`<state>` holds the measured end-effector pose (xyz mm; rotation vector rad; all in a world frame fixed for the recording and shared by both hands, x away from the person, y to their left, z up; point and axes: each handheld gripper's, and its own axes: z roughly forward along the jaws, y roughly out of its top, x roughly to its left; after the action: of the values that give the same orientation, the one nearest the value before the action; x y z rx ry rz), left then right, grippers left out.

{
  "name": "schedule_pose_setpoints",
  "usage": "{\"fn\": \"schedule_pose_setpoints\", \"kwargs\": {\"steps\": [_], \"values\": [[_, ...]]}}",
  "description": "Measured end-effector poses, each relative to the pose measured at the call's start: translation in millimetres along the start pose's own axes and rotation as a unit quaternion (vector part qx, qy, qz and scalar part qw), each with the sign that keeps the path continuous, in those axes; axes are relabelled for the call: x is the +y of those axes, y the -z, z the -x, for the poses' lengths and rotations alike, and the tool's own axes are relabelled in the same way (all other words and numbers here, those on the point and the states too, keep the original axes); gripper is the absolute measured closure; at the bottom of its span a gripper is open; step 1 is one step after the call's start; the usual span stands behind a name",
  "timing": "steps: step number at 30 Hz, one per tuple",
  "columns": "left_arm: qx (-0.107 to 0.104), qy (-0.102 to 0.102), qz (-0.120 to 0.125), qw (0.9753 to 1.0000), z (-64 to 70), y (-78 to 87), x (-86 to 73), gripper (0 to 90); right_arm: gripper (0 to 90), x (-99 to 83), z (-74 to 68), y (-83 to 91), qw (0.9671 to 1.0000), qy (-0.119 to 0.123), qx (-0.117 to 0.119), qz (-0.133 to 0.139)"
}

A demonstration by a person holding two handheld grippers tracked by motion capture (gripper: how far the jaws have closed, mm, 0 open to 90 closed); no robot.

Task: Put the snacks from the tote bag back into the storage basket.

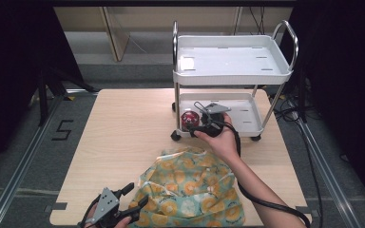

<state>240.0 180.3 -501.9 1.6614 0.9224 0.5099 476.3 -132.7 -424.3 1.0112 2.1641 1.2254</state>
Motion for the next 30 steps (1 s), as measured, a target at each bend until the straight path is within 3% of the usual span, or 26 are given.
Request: {"fn": "schedule_pose_setpoints", "kwargs": {"steps": [3, 11, 12, 16, 17, 23, 28, 29, 30], "values": [[0.0, 0.0, 0.0, 1.0, 0.1, 0.0, 0.1, 32.6, 21.1, -3.1, 0.1, 8.4, 0.9999, -0.012, 0.0, -0.003], [0.001, 0.0, 0.0, 1.0, 0.0, 0.0, 0.1, 32.6, 21.4, -16.3, 4.3, 26.0, 0.9999, -0.012, 0.006, -0.006], [0.001, 0.001, 0.001, 1.0, -0.1, 0.0, 0.0, 32.5, 21.5, -17.6, 4.6, 28.3, 0.9997, -0.017, 0.02, 0.001], [0.002, 0.001, 0.001, 1.0, 0.0, 0.0, 0.0, 32.6, 21.9, -22.3, 5.1, 40.5, 0.9998, -0.013, 0.014, -0.002], [0.002, 0.0, 0.001, 1.0, 0.0, 0.0, 0.1, 32.5, 22.0, -23.7, 4.0, 42.1, 0.9996, -0.022, 0.016, 0.001], [0.005, -0.001, -0.002, 1.0, 0.3, 0.6, 0.4, 32.6, 22.4, -34.4, 3.8, 59.3, 0.9999, 0.0, 0.012, 0.002], [0.008, 0.0, -0.003, 1.0, 0.4, 0.9, 0.5, 32.5, 23.0, -45.2, 1.7, 74.8, 0.9997, -0.022, 0.009, 0.0], [0.008, 0.0, -0.003, 1.0, 0.4, 0.9, 0.5, 32.5, 23.1, -47.3, 5.0, 76.3, 0.9999, -0.001, 0.007, 0.008], [0.008, 0.0, -0.003, 1.0, 0.4, 0.9, 0.5, 32.6, 23.2, -50.0, 3.4, 79.0, 0.9998, -0.014, 0.01, 0.005]]}}
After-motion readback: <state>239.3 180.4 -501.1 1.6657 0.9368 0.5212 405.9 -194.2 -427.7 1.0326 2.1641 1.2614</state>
